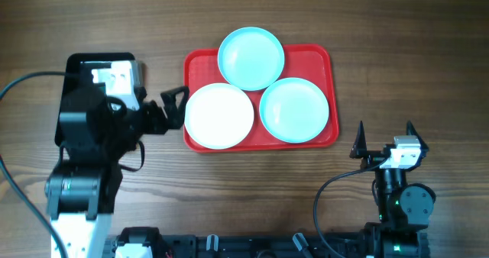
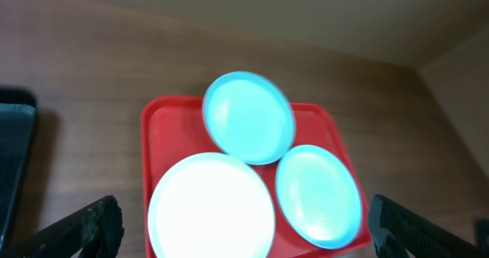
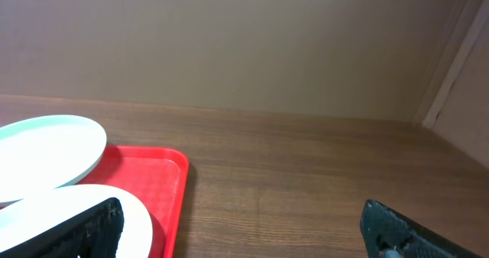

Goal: Clean dirty plates on tray and stack at the side
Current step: 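Move the left gripper over the black tray toward the sponge, then lower the left gripper and grasp the green-yellow sponge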

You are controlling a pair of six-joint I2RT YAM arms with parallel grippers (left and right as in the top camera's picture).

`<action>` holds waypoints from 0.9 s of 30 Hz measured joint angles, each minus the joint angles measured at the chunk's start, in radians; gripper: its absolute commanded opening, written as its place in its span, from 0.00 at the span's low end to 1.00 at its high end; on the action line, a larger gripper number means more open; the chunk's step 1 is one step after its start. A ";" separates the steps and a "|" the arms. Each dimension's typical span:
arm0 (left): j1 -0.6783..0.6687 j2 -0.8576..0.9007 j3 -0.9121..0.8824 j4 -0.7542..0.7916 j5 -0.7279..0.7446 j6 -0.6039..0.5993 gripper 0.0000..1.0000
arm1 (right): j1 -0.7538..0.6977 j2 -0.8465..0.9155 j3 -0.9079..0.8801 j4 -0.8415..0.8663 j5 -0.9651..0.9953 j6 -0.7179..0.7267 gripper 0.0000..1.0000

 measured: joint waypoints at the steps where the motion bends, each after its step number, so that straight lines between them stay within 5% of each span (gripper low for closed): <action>1: 0.008 0.026 0.015 -0.028 -0.015 -0.015 1.00 | 0.000 0.000 0.000 0.000 0.000 0.000 1.00; 6: 0.120 0.211 0.211 -0.237 -0.061 -0.054 1.00 | 0.000 0.001 0.000 0.000 0.000 0.000 0.99; 27: 0.327 0.320 0.282 -0.364 -0.251 -0.256 1.00 | 0.000 0.001 0.000 0.000 0.000 0.000 1.00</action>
